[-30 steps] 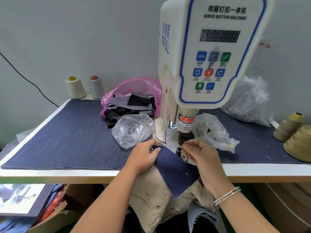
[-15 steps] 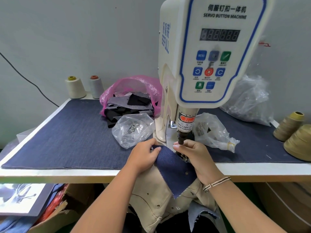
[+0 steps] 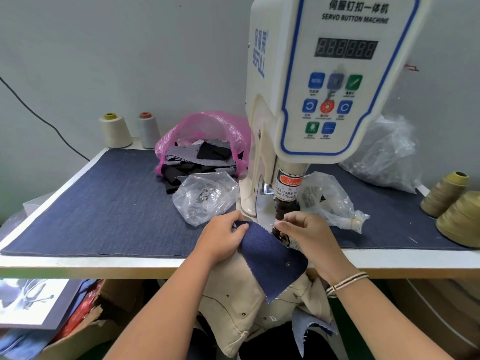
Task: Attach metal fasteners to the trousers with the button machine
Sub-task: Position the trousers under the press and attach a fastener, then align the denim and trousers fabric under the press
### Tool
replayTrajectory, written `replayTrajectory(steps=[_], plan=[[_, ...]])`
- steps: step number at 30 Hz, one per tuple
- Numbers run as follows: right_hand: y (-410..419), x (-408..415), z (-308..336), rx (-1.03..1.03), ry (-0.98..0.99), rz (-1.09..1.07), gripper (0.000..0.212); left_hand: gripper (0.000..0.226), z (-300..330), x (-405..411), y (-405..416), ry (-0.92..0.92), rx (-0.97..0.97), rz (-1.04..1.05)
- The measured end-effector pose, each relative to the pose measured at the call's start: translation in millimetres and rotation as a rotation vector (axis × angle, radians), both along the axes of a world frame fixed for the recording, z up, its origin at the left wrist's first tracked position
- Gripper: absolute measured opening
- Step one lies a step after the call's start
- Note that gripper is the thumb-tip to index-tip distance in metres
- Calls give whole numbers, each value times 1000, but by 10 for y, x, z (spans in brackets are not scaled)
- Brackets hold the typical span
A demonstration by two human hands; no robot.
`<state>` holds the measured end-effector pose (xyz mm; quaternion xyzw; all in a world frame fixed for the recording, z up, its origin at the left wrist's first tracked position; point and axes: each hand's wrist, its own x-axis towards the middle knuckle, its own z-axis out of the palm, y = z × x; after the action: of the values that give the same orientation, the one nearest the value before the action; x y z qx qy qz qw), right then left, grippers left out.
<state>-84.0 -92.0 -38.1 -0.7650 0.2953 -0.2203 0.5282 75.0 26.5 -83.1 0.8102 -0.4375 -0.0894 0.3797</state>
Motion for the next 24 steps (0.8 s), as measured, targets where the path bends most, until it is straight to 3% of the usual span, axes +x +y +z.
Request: replayTrajectory(steps=[10, 11, 13, 17, 24], plan=[[-55, -5, -121, 131, -134, -107, 15, 7, 19, -3, 25, 10, 26, -57], [-78, -23, -131, 125, -144, -107, 17, 16, 24, -4, 37, 15, 26, -78], [-114, -58, -148, 86, -130, -73, 19, 29, 38, -12, 59, 17, 32, -117], [-163, -69, -185, -28, -97, 21, 24, 9, 57, -28, 61, -72, 114, -189], [-295, 37, -65, -148, 26, 317, 26, 17, 102, -63, 63, -139, 139, -205]])
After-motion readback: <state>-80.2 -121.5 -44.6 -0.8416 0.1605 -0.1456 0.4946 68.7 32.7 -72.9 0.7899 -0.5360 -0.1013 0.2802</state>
